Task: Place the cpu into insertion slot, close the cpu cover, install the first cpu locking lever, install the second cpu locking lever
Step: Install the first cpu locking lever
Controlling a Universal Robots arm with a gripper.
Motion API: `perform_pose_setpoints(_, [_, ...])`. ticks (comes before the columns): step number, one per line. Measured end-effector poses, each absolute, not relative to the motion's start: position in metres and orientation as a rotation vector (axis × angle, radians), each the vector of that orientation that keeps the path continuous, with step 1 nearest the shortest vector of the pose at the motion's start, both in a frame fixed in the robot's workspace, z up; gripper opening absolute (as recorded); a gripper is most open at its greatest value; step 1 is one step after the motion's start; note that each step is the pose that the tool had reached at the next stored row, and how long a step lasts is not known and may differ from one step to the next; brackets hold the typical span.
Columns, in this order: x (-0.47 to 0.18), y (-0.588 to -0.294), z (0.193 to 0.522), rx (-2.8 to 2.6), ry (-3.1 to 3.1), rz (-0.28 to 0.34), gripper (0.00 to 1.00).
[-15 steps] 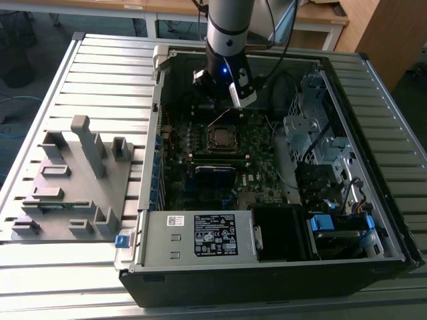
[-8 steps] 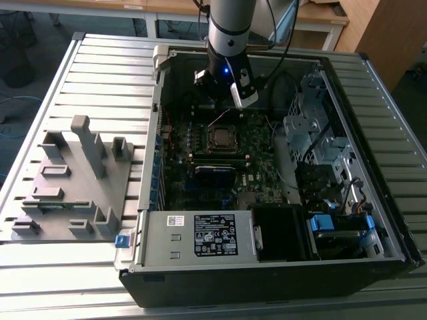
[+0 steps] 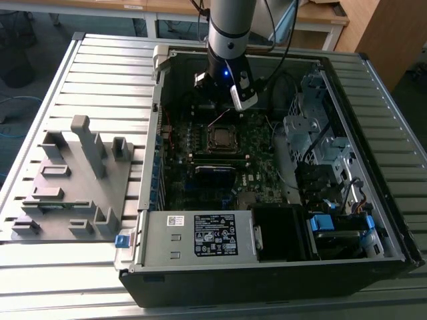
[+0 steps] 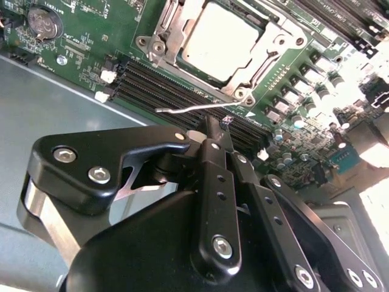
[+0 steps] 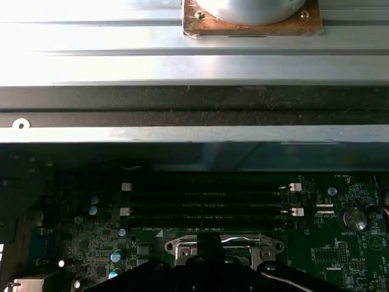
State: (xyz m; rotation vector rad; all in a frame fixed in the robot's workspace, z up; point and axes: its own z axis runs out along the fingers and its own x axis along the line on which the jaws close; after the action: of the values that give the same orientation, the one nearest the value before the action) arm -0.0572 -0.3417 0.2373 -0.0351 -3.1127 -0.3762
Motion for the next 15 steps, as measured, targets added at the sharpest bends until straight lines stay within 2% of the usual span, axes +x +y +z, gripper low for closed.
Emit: perform_pose_setpoints(15, [-0.0504, -0.3363, 0.2276, -0.035, -3.113, -0.374, 0.10])
